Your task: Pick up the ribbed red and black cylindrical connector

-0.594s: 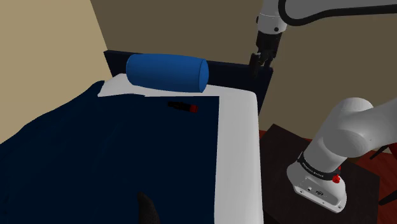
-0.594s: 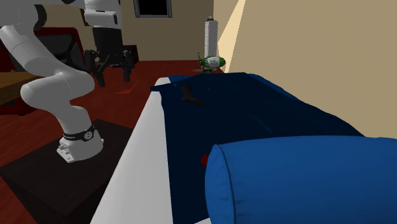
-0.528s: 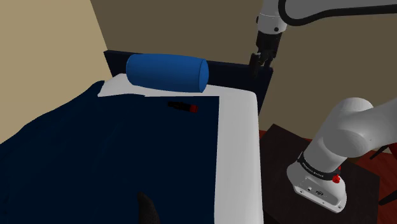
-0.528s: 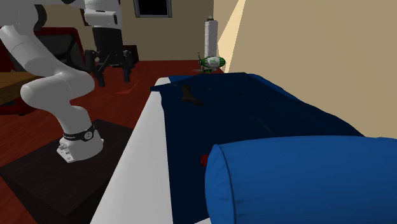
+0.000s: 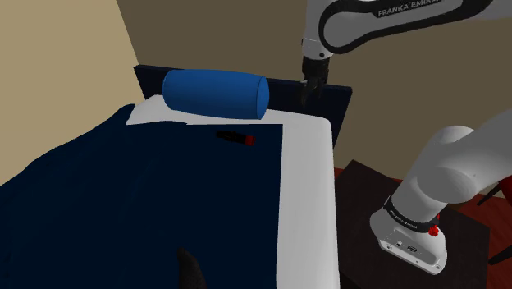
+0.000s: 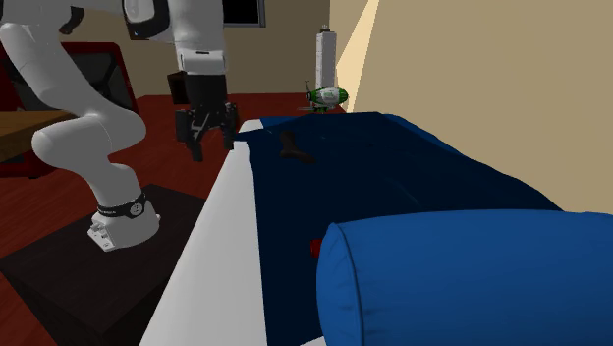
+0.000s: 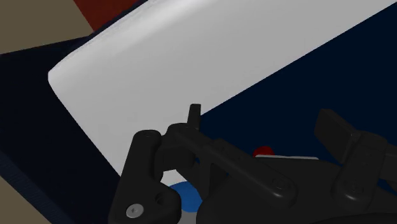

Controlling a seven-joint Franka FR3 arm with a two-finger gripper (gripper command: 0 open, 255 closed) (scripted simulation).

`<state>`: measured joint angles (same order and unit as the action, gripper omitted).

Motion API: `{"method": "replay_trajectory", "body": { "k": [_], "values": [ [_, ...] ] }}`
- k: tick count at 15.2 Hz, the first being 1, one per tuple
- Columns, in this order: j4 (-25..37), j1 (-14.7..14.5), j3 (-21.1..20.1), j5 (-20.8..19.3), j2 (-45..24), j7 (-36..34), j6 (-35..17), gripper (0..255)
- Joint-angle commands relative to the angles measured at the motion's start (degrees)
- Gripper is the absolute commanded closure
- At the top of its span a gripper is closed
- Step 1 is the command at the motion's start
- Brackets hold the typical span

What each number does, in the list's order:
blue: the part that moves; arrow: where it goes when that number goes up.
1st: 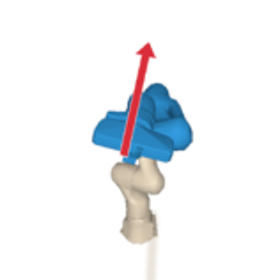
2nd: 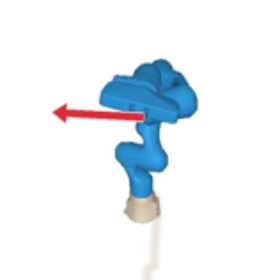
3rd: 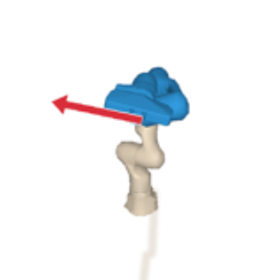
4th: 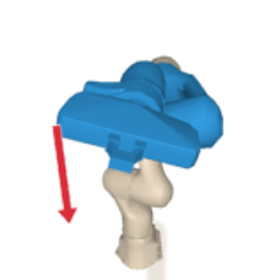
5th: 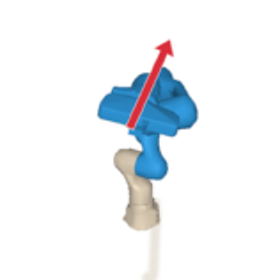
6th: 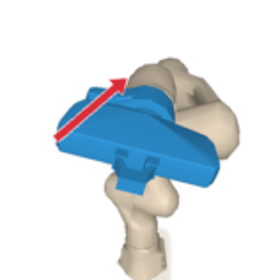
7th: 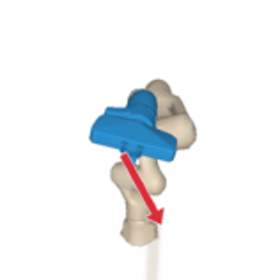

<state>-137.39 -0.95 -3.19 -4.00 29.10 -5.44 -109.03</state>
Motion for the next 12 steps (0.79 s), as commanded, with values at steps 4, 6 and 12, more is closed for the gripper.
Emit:
{"method": "replay_trajectory", "body": {
  "k": [4,6,12],
  "values": [
    [4.19,-0.58,-0.58,0.21,-11.02,0.35,-6.81,0],
    [6.37,-0.78,-0.81,0.20,-15.46,0.53,-9.05,0],
    [14.56,-1.40,-1.58,-0.06,-28.82,1.04,-14.09,0]
  ]
}}
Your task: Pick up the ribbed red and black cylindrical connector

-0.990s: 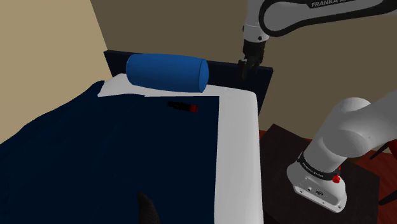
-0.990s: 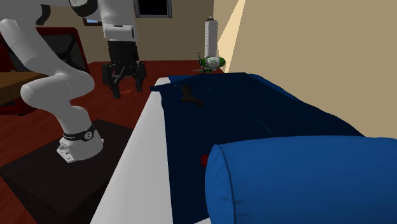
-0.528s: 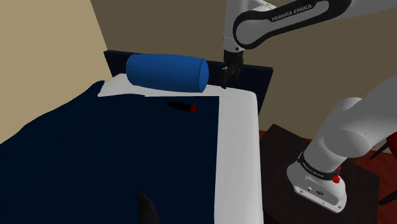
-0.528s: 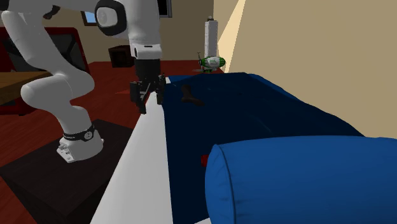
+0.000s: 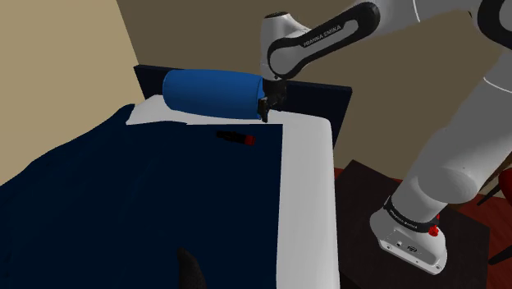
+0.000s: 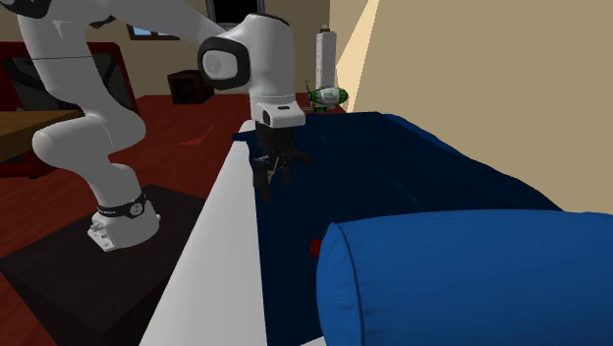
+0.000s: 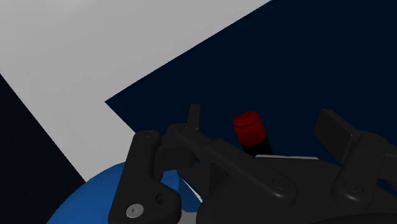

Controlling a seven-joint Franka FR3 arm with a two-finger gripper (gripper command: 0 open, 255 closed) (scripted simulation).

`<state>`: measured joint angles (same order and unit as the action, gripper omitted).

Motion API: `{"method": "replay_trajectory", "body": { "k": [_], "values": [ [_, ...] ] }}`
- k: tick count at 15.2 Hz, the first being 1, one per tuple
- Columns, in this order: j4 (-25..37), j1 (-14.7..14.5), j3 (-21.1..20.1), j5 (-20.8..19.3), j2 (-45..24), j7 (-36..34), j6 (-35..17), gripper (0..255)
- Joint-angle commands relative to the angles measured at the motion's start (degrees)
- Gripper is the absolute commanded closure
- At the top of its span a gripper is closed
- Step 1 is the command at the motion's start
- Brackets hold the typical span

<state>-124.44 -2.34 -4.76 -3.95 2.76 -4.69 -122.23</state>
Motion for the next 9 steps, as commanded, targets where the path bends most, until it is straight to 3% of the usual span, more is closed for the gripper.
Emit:
{"method": "replay_trajectory", "body": {
  "k": [1,9],
  "values": [
    [3.21,-0.13,-0.14,-0.19,-4.71,0.37,-1.49,0],
    [18.66,-1.46,-1.02,-1.08,-22.57,1.11,-3.69,0]
  ]
}}
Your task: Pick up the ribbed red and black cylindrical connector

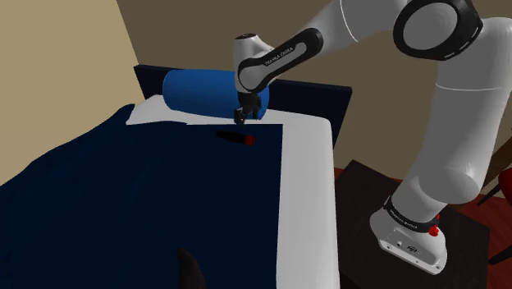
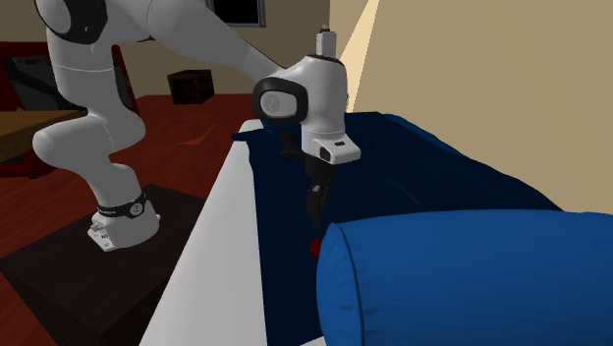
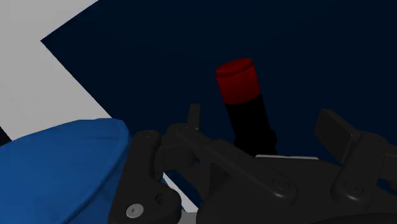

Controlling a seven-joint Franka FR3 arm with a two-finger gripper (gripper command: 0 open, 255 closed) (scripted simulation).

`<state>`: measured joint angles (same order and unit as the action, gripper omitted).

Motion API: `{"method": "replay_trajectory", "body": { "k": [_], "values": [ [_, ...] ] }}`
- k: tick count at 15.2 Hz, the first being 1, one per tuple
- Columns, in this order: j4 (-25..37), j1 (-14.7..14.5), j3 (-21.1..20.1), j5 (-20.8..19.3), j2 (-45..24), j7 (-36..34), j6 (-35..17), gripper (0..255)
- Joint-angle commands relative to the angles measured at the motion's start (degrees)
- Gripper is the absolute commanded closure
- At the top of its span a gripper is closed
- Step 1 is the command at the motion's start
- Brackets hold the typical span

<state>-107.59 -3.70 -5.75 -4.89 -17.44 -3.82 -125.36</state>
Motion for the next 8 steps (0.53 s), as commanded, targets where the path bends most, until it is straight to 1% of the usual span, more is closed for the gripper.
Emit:
{"method": "replay_trajectory", "body": {
  "k": [1,6,8],
  "values": [
    [4.11,-0.31,-0.12,-0.27,-4.64,0.36,-0.51,0],
    [16.34,-1.52,-0.49,-0.82,-15.69,1.07,0.80,0],
    [16.00,-1.57,-0.41,-0.93,-16.48,0.98,-0.34,0]
  ]
}}
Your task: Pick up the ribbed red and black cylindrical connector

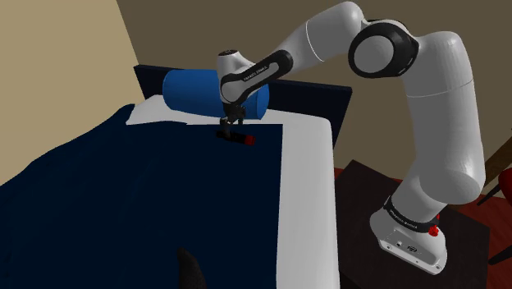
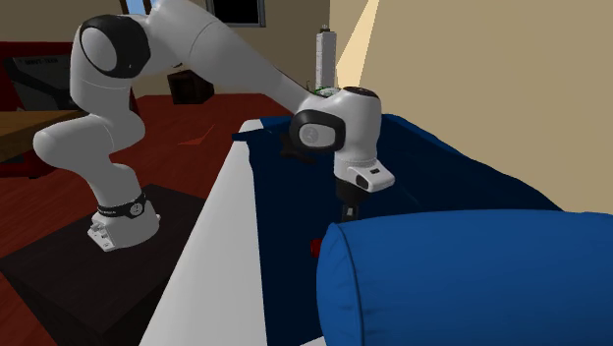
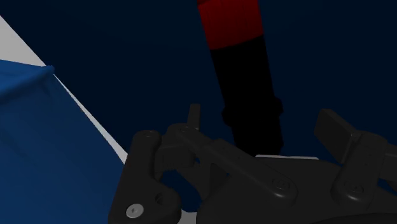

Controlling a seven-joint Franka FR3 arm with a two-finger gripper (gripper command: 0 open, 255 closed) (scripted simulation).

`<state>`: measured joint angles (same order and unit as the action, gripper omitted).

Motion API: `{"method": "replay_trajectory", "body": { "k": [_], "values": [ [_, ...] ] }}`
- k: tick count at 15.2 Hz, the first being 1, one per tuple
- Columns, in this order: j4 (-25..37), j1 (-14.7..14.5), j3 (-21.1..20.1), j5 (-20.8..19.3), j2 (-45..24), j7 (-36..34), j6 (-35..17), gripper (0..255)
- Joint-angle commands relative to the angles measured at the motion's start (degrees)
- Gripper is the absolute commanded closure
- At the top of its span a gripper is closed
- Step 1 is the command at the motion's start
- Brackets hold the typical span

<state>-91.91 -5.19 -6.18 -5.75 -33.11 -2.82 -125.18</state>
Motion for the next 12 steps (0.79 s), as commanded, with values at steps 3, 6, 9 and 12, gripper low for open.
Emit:
{"method": "replay_trajectory", "body": {
  "k": [3,6,9,12],
  "values": [
    [-0.12,-0.15,0.13,-0.25,-2.04,-0.16,-2.19,0],
    [-0.37,-0.21,0.24,-0.41,-3.18,-0.28,-3.58,0],
    [-0.41,-0.18,0.24,-0.41,-3.19,-0.25,-3.62,255],
    [-0.43,-0.18,0.24,-0.41,-3.16,-0.26,-3.62,255]
  ]
}}
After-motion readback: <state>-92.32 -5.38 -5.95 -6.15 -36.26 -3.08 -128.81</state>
